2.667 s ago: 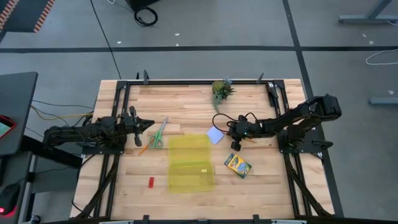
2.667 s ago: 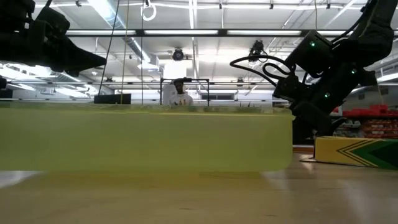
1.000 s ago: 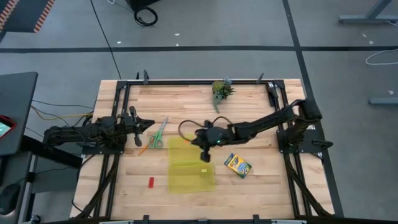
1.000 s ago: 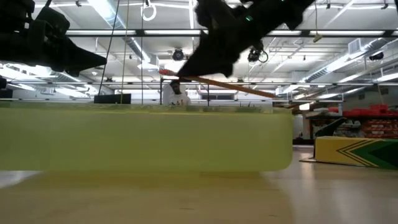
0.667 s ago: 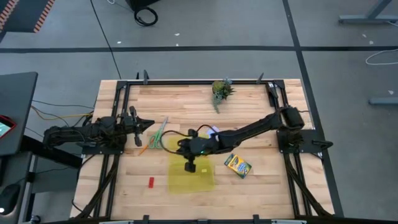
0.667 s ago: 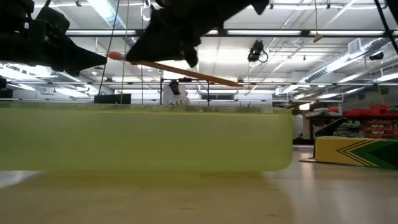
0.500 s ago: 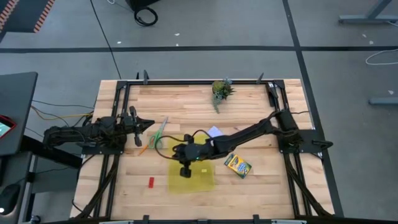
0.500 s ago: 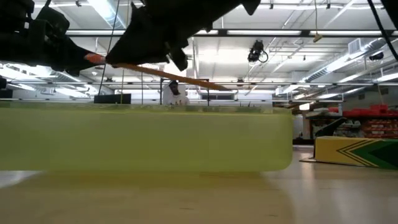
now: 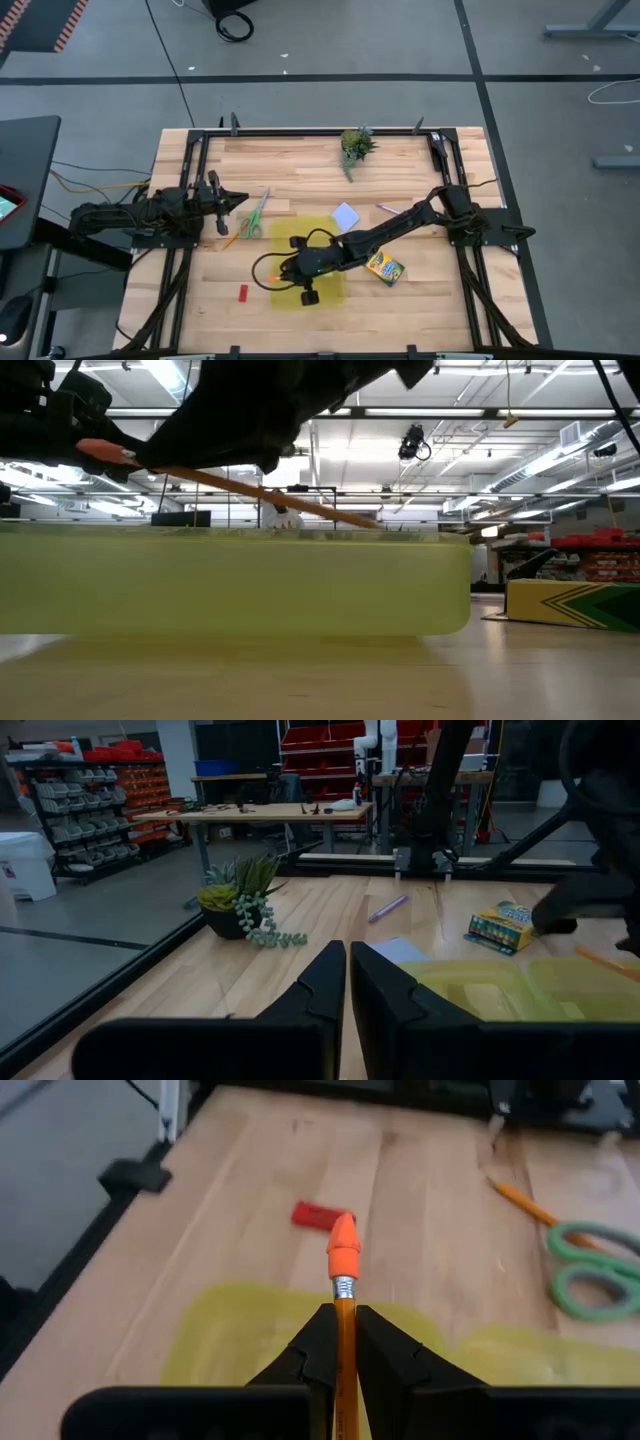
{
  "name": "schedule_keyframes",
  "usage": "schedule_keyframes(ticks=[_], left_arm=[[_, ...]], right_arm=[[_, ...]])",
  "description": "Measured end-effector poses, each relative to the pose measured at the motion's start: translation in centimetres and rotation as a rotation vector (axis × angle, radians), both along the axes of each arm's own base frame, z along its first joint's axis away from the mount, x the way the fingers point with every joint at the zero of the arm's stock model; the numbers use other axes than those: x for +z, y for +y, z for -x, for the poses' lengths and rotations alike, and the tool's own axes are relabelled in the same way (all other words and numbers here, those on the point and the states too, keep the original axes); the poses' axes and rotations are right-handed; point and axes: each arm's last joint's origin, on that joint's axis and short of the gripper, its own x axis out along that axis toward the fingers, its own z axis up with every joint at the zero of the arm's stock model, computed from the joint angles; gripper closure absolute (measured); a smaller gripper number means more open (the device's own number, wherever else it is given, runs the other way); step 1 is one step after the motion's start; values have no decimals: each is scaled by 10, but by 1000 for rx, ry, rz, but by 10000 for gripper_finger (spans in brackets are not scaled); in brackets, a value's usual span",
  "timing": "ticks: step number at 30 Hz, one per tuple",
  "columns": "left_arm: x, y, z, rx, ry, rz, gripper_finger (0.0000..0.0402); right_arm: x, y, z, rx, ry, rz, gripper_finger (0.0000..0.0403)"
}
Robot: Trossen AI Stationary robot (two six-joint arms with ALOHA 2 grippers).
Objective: Pack school essentials
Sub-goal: Put the right yellow pencil into the yellow supply box
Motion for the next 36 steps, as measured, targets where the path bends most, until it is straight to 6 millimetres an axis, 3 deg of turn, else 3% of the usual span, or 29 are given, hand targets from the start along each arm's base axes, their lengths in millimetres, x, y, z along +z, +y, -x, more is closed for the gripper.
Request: schedule_keyframes(ticks=[6,13,31,36], left_arm=[[0,0,0,1,0,0,370],[0,0,0,1,2,0,368],[1,0,0,0,0,0,366],[1,0,0,0,-1,0,369]], right_arm=[[-18,2,-2,18,40,-28,365],[-24,7,0,-53,70,-36,365],[-26,-4,-2,-100,79,10,365],[-41,-7,6,-107,128,18,365]])
